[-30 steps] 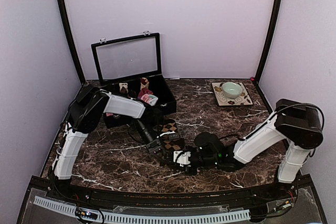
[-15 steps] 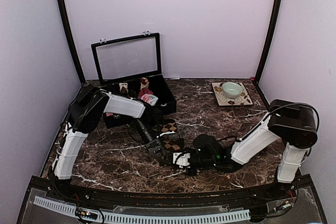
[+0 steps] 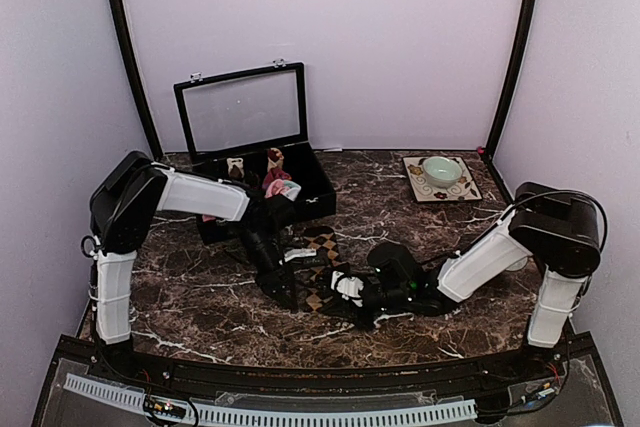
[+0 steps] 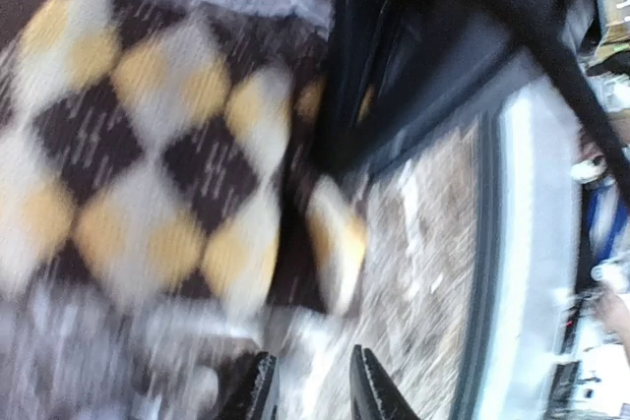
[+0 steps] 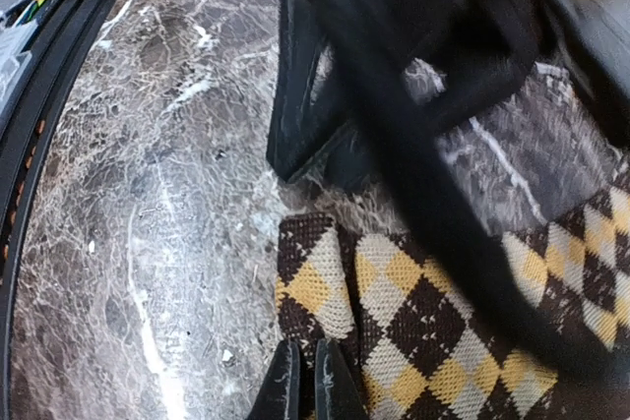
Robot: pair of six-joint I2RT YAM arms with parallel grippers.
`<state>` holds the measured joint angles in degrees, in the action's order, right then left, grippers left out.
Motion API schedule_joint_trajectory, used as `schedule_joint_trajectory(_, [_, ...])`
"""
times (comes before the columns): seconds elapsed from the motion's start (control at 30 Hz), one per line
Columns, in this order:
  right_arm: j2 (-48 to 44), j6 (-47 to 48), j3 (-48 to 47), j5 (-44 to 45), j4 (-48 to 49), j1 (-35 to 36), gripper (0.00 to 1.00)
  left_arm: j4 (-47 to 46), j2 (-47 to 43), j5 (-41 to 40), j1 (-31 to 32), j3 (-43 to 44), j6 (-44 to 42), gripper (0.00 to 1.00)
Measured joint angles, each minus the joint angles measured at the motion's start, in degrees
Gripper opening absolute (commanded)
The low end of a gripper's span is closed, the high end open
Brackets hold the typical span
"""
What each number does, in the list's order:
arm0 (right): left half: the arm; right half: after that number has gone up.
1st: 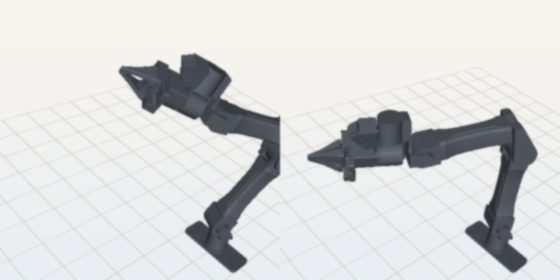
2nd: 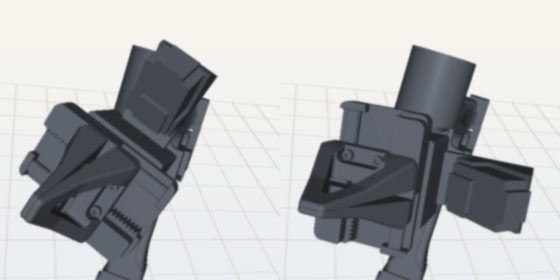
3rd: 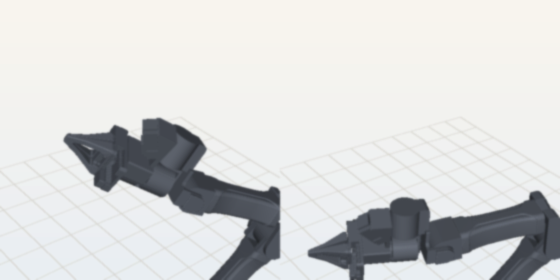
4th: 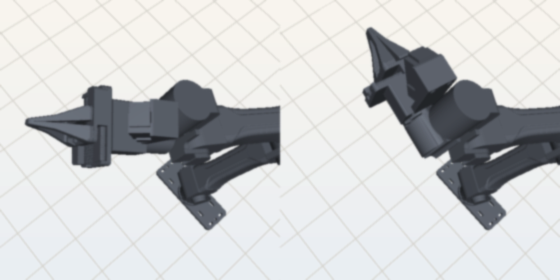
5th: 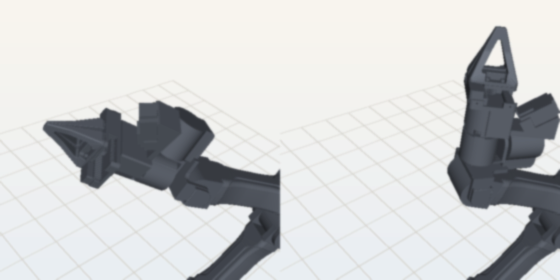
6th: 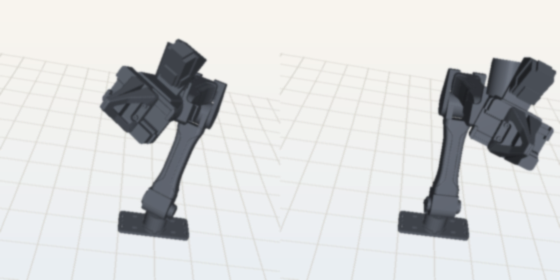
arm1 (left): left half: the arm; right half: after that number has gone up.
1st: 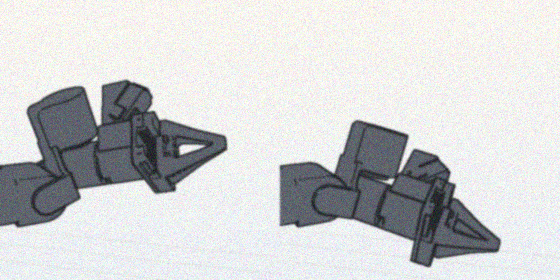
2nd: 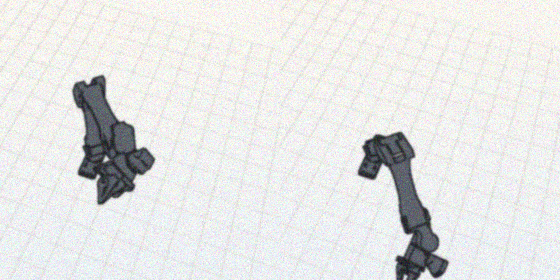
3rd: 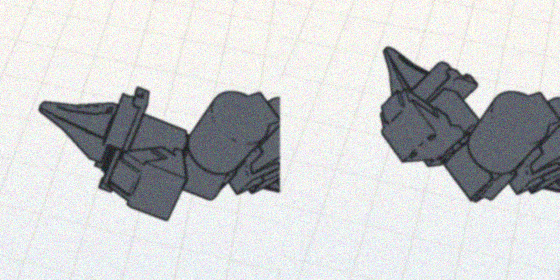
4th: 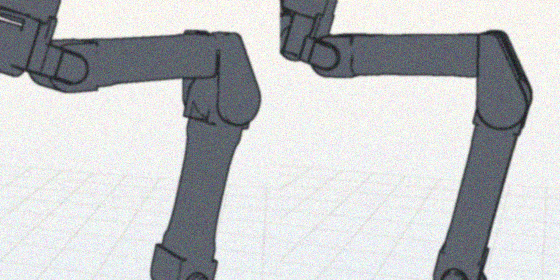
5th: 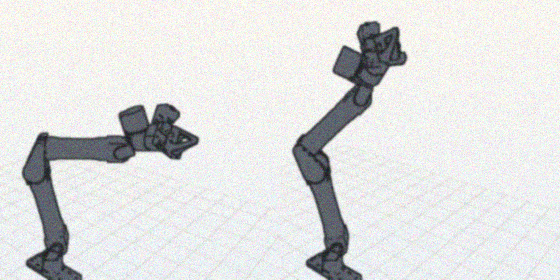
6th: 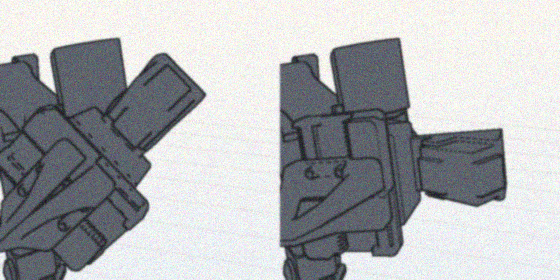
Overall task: Roll the socks
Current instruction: Roll the sock at the center of the board.
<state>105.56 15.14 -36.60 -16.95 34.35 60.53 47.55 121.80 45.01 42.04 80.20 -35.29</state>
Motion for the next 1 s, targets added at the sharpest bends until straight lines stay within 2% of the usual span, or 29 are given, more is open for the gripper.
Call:
schedule_joint_trajectory(0.1, [0.04, -5.18, -1.75, -2.08, -3.28, -0.68, 0.0, -3.85, -5.44, -4.92, -0.39, -4.74, -0.33, 0.3])
schedule_joint_trajectory(0.27, [0.11, -13.62, -2.71, -4.24, -6.05, -1.11, 0.0, -11.23, -12.0, -8.44, -0.74, -11.08, -0.92, 0.3])
schedule_joint_trajectory(0.47, [0.07, -23.47, -2.69, -5.97, -6.56, -1.68, 0.0, -18.05, -16.85, -7.56, -0.72, -17.55, -1.86, 0.3])
schedule_joint_trajectory(0.63, [-0.07, -30.18, -1.46, -9.81, -5.88, -3.04, 0.0, -20.33, -19.67, -5.51, 0.09, -17.99, -3.56, 0.28])
schedule_joint_trajectory(1.0, [1.42, -42.4, 0.22, -20.17, -3.5, -6.08, 0.0, -22.91, -18.69, -6.08, 11.61, -16.44, -7.58, 0.27])
